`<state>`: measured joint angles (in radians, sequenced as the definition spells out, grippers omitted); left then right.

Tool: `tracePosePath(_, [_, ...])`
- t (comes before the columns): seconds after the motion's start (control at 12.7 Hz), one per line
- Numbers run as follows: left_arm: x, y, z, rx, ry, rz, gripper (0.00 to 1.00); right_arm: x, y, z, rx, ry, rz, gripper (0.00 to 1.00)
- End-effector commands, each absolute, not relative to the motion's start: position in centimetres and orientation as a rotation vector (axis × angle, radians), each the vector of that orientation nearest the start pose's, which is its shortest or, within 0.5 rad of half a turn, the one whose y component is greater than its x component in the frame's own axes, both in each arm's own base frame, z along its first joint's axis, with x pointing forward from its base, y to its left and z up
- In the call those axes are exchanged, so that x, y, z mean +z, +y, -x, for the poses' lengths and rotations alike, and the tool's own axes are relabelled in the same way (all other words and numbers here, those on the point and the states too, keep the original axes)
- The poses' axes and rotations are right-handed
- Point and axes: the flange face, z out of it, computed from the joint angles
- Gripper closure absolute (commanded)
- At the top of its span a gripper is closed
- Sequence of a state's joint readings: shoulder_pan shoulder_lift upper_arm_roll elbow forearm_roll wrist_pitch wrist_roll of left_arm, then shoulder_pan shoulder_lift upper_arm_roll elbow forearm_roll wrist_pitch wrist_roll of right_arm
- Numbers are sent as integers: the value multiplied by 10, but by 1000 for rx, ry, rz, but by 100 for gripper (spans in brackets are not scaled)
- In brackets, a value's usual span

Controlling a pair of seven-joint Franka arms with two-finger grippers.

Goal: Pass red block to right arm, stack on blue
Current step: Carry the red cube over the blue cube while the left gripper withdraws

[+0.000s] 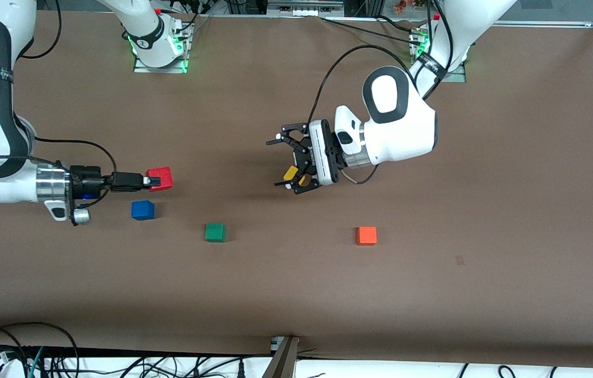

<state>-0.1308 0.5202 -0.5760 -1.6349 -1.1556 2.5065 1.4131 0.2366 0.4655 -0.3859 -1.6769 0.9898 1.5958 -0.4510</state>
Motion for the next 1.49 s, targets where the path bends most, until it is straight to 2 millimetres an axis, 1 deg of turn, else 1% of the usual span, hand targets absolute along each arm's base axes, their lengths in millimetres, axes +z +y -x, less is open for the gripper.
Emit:
tracePosePath(0.0, [407,-385,-587,763,-1175,-1808,0,364,10,-632,199,-96,2497,100])
tracePosePath(0.08, [407,-386,-585,731,-1172,-1808,0,361,1,-633,182,-123,2599,100])
tracePosePath(0.24, [412,-385,-584,661,-1140,-1835,0,351,-6,-636,130,-161,2749,100])
tracePosePath(0.31, [417,-382,-585,612,-1141,-1854,0,348,-1,-638,92,-185,2804,100])
tracePosePath(0.47, [435,-376,-586,509,-1137,-1898,0,330,5,-635,16,-215,2885,100])
tracePosePath(0.55, [445,-374,-585,463,-1134,-1907,0,323,17,-633,-39,-234,2911,100])
tracePosePath(0.63, [452,-364,-588,405,-1130,-1926,0,311,28,-628,-88,-252,2936,100])
tracePosePath(0.71, [463,-361,-584,353,-1141,-1948,0,298,30,-623,-117,-247,2956,100])
tracePosePath(0.79, [472,-357,-582,296,-1111,-1986,0,289,35,-617,-145,-253,2969,100])
tracePosePath(0.86, [479,-354,-577,237,-1078,-2029,0,285,37,-614,-150,-259,2976,100])
tracePosePath(0.94, [491,-350,-571,204,-1071,-2091,0,285,36,-613,-149,-257,2980,100])
tracePosePath(1.02, [492,-338,-575,182,-1009,-2151,0,284,32,-613,-144,-274,2996,100])
tracePosePath(1.1, [494,-337,-574,150,-960,-2183,0,284,30,-612,-138,-290,3009,100])
tracePosePath(1.18, [500,-328,-572,102,-906,-2219,0,282,26,-612,-139,-281,3014,100])
tracePosePath(1.33, [518,-313,-559,-6,-897,-2360,0,275,22,-607,-154,-270,3026,100])
tracePosePath(1.41, [530,-307,-551,-49,-841,-2433,0,271,20,-605,-175,-263,3036,100])
